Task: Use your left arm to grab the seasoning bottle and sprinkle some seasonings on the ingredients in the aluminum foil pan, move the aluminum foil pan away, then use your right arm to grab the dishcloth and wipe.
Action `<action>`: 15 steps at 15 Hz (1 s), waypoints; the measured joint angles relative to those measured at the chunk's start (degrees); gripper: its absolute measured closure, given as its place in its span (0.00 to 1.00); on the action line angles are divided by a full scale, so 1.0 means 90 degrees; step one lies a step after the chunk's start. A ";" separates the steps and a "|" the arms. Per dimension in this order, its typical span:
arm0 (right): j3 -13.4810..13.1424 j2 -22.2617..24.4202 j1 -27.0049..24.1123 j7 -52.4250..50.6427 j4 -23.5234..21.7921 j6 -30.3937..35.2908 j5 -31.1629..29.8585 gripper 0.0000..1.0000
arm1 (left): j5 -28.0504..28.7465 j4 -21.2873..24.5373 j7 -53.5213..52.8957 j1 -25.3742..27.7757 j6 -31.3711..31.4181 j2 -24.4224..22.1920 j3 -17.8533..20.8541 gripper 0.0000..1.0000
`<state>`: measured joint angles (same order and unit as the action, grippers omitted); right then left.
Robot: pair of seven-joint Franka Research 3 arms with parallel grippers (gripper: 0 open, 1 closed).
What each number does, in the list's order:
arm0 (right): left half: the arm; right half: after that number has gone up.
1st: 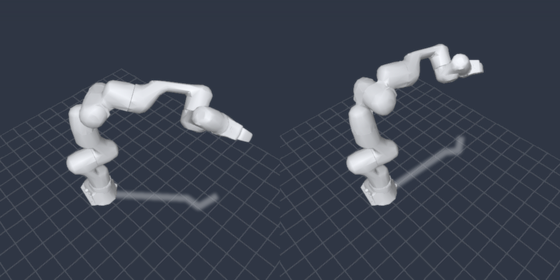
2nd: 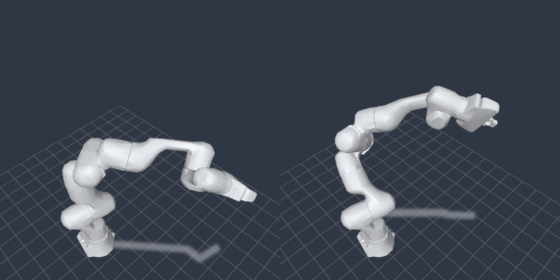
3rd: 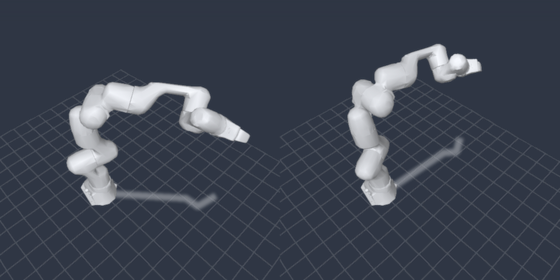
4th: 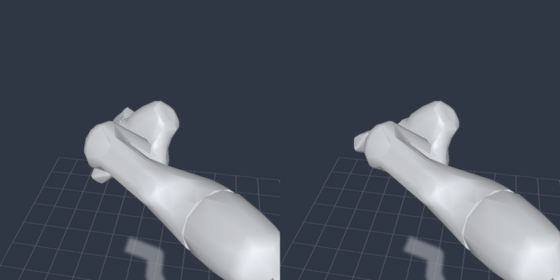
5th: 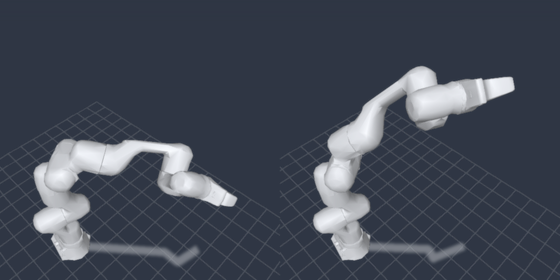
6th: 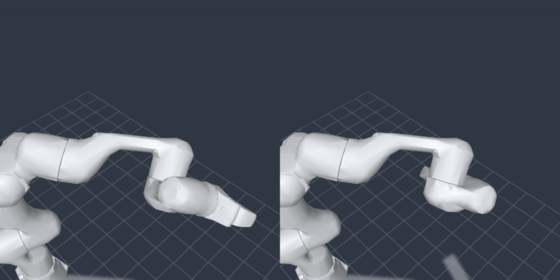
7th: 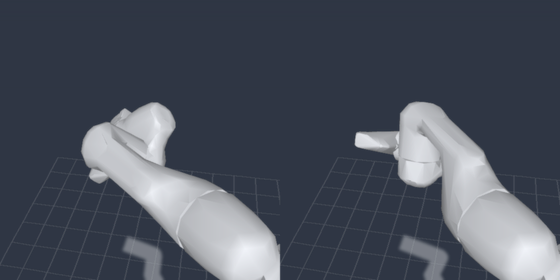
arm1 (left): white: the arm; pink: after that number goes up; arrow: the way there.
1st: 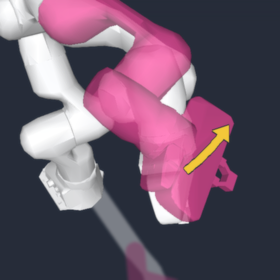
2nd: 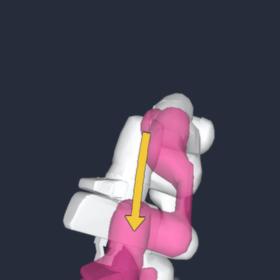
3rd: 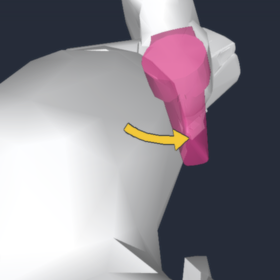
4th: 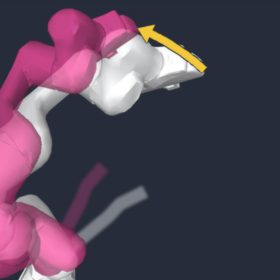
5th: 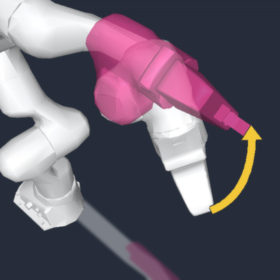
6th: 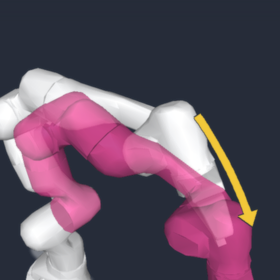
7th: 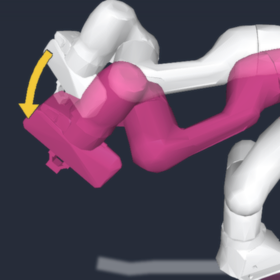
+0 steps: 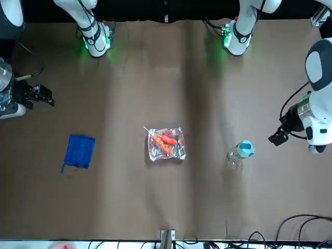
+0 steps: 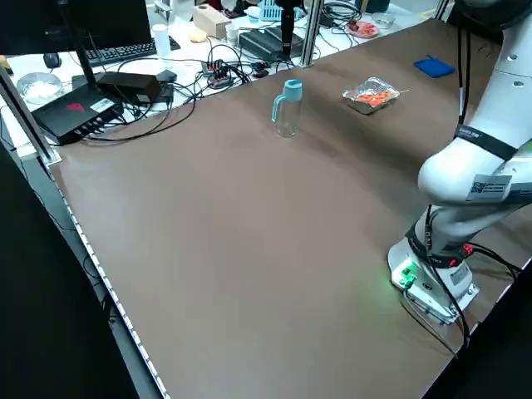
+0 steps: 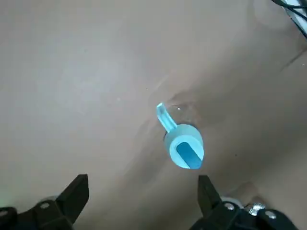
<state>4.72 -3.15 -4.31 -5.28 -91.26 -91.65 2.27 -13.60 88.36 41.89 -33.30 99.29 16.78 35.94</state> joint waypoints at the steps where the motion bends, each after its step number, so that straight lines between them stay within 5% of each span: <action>1: 0.0000 0.0000 0.0000 0.0023 0.0000 0.0000 0.0004 0.00 | 0.0019 -0.0012 -0.0075 -0.0004 -0.0057 -0.0036 0.0000 0.00; 7: 0.0000 0.0000 -0.0001 0.0044 0.0000 0.0000 0.0013 0.00 | 0.0089 -0.0052 -0.1212 0.0142 -0.0334 -0.0366 -0.0196 0.00; 15: 0.0000 0.0000 -0.0004 0.0050 0.0001 0.0009 0.0022 0.00 | 0.2094 -0.0081 -0.1892 0.2662 -0.0687 -0.1075 -0.4043 0.00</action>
<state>4.71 -3.15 -4.34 -4.83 -91.25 -91.57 2.47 5.25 87.63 24.87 -9.34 93.11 7.10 -0.44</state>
